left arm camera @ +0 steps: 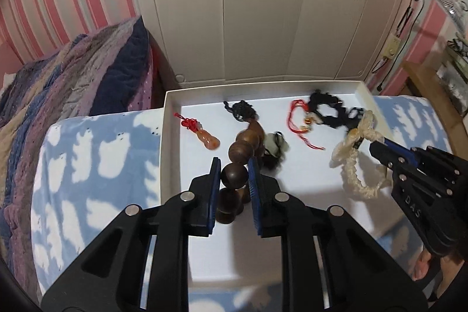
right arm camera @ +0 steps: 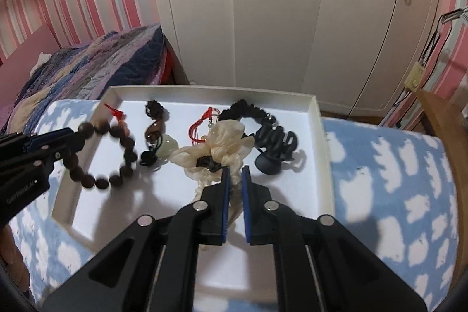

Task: Organize jewelry
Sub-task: 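Carry the bead bracelet with left tool while right tool carries the scrunchie into the tray, then open left tool to drop the bead bracelet while right tool releases the scrunchie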

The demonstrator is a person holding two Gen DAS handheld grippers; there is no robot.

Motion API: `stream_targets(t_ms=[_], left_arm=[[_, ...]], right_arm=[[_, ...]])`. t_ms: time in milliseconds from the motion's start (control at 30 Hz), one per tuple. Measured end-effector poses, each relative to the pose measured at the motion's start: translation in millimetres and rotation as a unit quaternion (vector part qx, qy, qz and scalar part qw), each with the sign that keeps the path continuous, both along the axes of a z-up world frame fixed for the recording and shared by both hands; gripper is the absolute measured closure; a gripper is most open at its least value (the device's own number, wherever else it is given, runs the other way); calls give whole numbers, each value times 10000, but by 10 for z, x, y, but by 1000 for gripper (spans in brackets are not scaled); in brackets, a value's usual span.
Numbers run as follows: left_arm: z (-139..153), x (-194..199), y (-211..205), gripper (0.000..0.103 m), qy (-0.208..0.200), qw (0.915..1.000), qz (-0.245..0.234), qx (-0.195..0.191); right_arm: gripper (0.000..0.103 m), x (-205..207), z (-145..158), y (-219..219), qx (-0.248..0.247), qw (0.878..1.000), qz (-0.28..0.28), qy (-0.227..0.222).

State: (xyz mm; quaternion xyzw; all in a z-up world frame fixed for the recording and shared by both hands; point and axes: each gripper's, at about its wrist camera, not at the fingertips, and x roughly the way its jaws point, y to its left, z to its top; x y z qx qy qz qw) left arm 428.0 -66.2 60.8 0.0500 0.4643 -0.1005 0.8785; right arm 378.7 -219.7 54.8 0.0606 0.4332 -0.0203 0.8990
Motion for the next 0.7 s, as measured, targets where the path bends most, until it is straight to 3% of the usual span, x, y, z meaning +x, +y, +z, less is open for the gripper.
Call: stream_targets(t_ms=[400,700], left_arm=[[-567,444,125,85,492,9976,405,264],[-682,431,70,85,446,9969,506,410]], right_arm=[[95,403,-418,39,-177,9988,-109,437],[92,437,-515,123,-390,9979,-87,502]])
